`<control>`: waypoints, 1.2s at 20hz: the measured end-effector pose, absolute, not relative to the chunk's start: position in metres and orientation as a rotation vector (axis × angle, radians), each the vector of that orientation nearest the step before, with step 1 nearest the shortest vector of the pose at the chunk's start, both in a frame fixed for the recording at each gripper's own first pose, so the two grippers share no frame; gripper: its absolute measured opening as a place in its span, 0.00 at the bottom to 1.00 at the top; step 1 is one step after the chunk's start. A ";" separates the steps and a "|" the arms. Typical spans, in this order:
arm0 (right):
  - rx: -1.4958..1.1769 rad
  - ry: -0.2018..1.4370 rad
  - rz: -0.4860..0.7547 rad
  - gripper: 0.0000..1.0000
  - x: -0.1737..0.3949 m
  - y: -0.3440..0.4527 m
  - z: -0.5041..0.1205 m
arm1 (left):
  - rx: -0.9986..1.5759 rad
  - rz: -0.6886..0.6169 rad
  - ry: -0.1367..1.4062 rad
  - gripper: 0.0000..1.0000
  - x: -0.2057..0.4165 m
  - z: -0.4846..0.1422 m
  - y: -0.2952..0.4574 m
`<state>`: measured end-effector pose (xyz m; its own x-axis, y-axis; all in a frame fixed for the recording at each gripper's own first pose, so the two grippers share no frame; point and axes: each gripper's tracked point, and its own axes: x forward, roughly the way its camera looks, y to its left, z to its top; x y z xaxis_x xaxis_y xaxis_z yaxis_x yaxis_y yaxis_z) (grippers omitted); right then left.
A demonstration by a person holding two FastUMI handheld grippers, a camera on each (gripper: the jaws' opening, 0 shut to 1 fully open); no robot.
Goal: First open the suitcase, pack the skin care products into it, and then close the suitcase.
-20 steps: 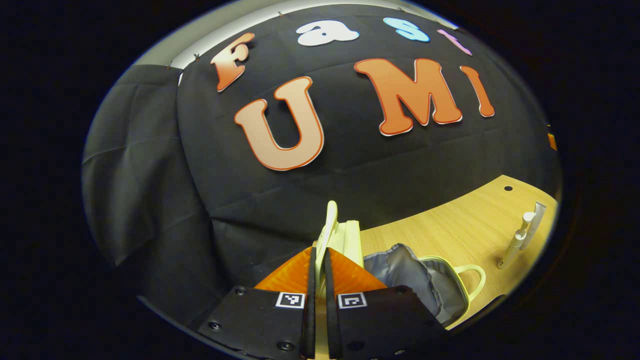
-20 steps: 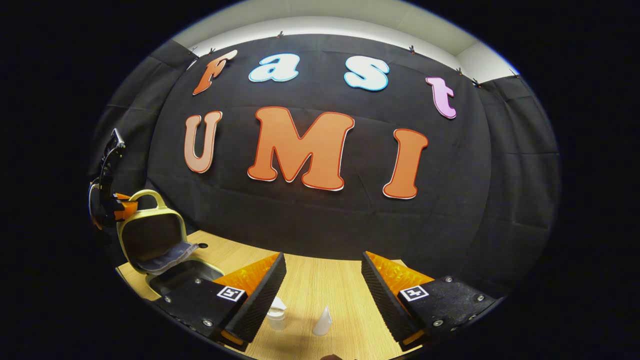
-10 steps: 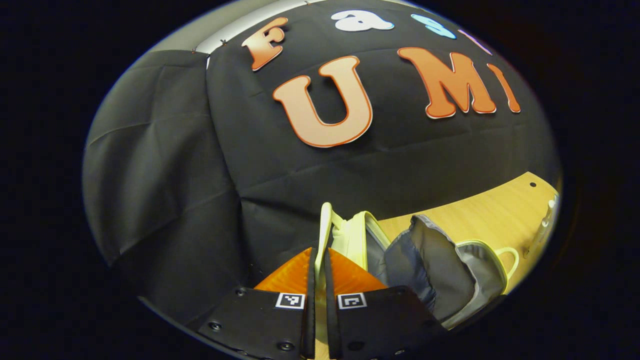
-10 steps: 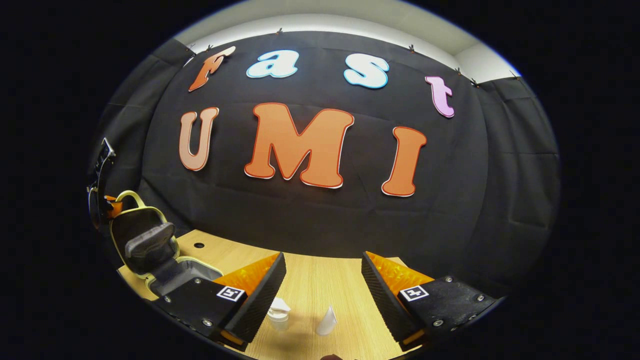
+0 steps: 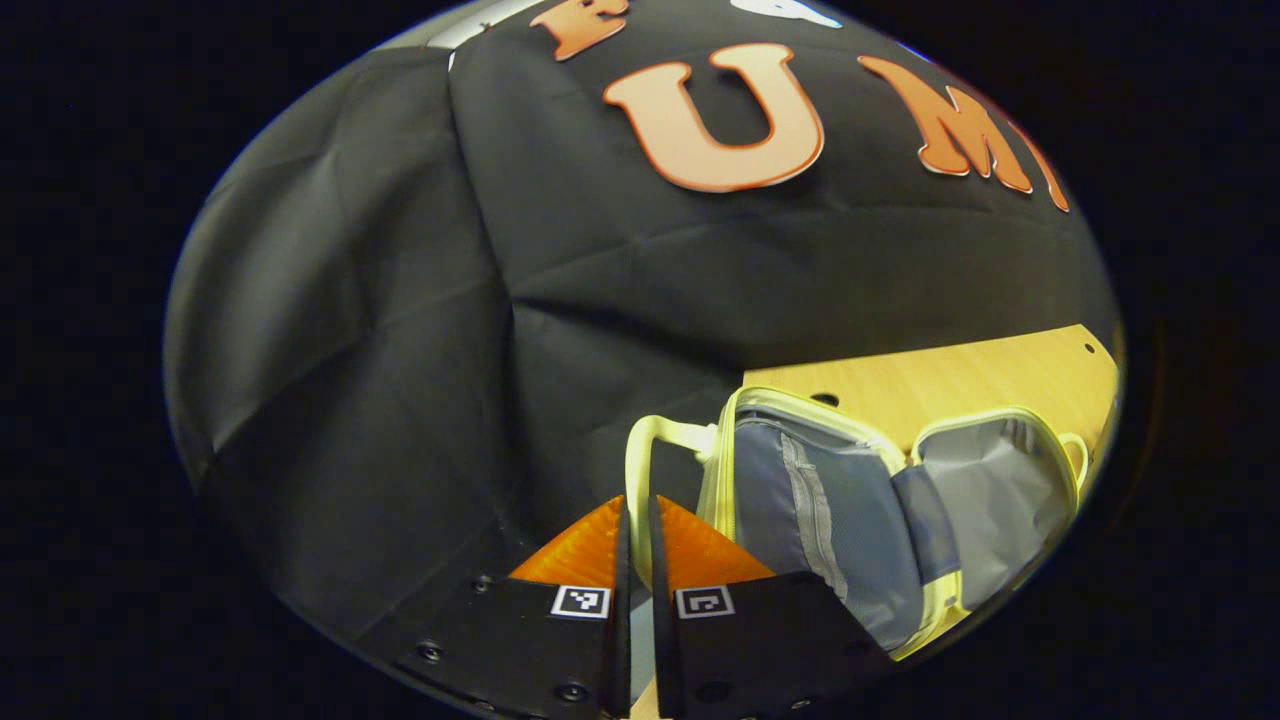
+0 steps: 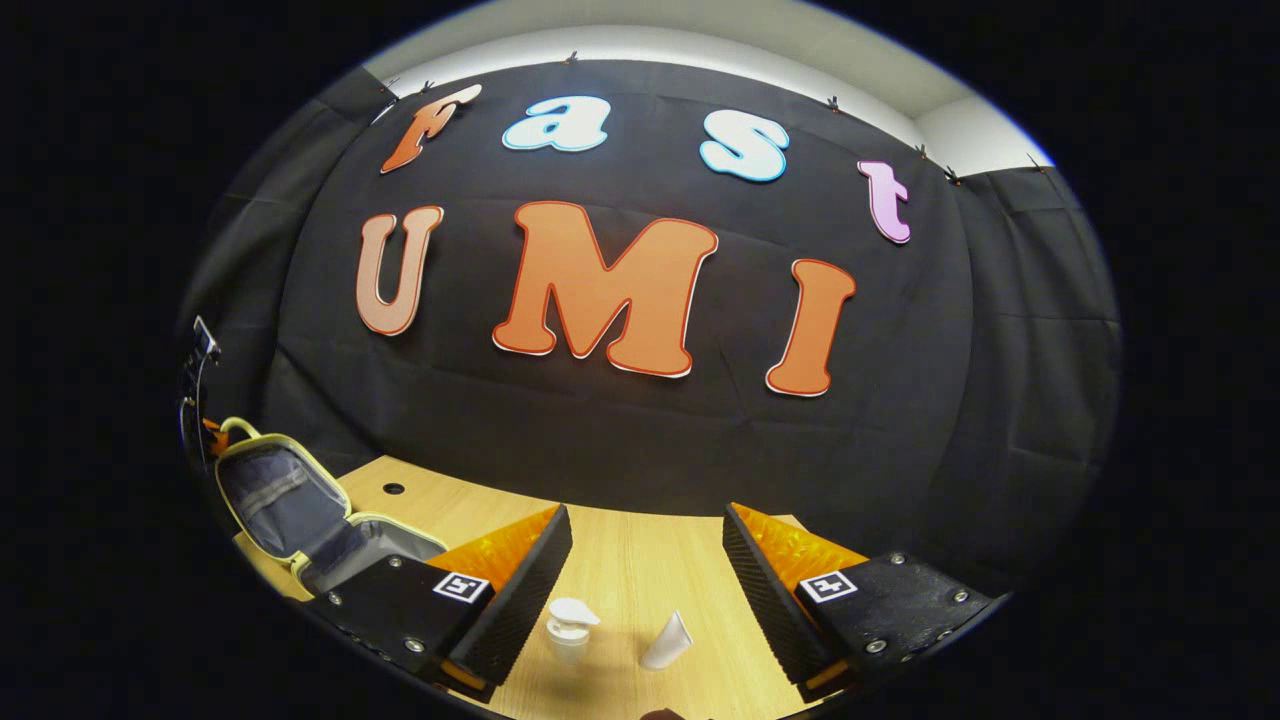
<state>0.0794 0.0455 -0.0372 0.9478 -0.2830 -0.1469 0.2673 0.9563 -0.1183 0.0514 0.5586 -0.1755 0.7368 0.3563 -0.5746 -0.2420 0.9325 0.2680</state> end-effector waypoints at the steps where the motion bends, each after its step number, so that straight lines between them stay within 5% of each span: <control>1: -0.084 0.165 -0.281 0.97 0.080 0.048 -0.038 | 0.157 0.346 0.700 0.10 0.053 -0.195 0.563; 5: -0.054 0.173 -0.293 0.97 0.078 0.054 -0.038 | 0.072 0.410 0.809 0.10 0.050 -0.240 0.574; 7: -0.055 0.171 -0.312 0.97 0.074 0.050 -0.036 | 0.127 0.447 0.830 0.21 0.053 -0.253 0.585; 10: -0.055 0.175 -0.329 0.97 0.070 0.046 -0.036 | 0.131 0.457 0.802 0.19 0.059 -0.251 0.582; 14: -0.055 0.173 -0.327 0.97 0.067 0.041 -0.037 | 0.112 0.439 0.710 0.43 0.067 -0.216 0.558; 17: -0.060 0.172 -0.315 0.97 0.066 0.038 -0.037 | 0.134 0.417 0.634 0.86 0.076 -0.192 0.534; 21: -0.049 0.167 -0.291 0.97 0.067 0.036 -0.039 | 0.142 0.375 0.558 0.99 0.079 -0.151 0.492; 24: -0.040 0.172 -0.265 0.97 0.068 0.033 -0.044 | 0.143 0.322 0.497 0.99 0.082 -0.119 0.452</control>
